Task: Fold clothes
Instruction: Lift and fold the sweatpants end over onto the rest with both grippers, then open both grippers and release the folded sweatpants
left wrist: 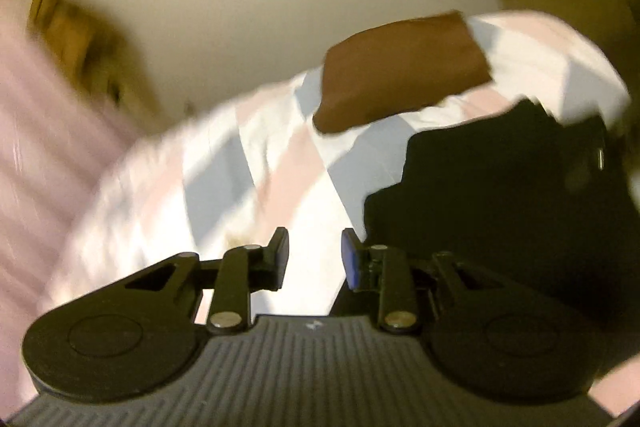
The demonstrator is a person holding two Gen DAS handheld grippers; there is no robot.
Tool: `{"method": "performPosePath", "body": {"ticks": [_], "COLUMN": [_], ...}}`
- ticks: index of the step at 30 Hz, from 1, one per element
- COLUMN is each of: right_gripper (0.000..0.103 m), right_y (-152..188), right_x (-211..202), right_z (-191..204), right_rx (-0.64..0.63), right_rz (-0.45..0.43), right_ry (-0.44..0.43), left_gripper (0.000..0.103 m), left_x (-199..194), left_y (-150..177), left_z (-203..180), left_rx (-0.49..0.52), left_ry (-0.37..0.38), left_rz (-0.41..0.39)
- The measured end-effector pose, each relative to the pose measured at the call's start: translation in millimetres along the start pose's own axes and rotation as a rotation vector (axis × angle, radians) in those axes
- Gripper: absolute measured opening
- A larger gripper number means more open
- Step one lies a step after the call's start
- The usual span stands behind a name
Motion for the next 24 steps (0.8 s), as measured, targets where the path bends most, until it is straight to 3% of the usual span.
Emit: {"method": "performPosePath", "body": {"ticks": [3,10,14,24], "right_gripper": [0.012,0.012,0.012,0.012], "right_y": [-0.7,-32.0,-44.8,-35.0], "right_x": [4.5,-25.3,-37.9,-16.2], "right_z": [-3.8,13.5,3.4,-36.8], "right_rx": [0.010,-0.111,-0.117,-0.017], "right_rz": [-0.003,-0.118,-0.162,-0.141], "right_ry": [-0.034,-0.019,0.008,0.063], "left_gripper": [0.025,0.025,0.025,0.025], "left_x": [-4.0,-40.0,-37.5,-16.3], "left_y": [30.3,65.2,64.1,66.7], "left_z": [10.5,9.6,-7.3,-30.9], "left_rx": [-0.206,-0.480,-0.482,-0.479], "left_ry": [0.010,-0.019,-0.019,-0.001], "left_rz": [0.046,0.061,0.056,0.062]}}
Point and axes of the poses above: each gripper's, at about its wrist camera, not at the fingertips, and x roughly the way its jaws point, z to its left, y to its underside, the point moved 8 cm from there along x, roughly the way its jaws point, and after that the axes turned 11 degrees about -x, right-handed, at the moved point
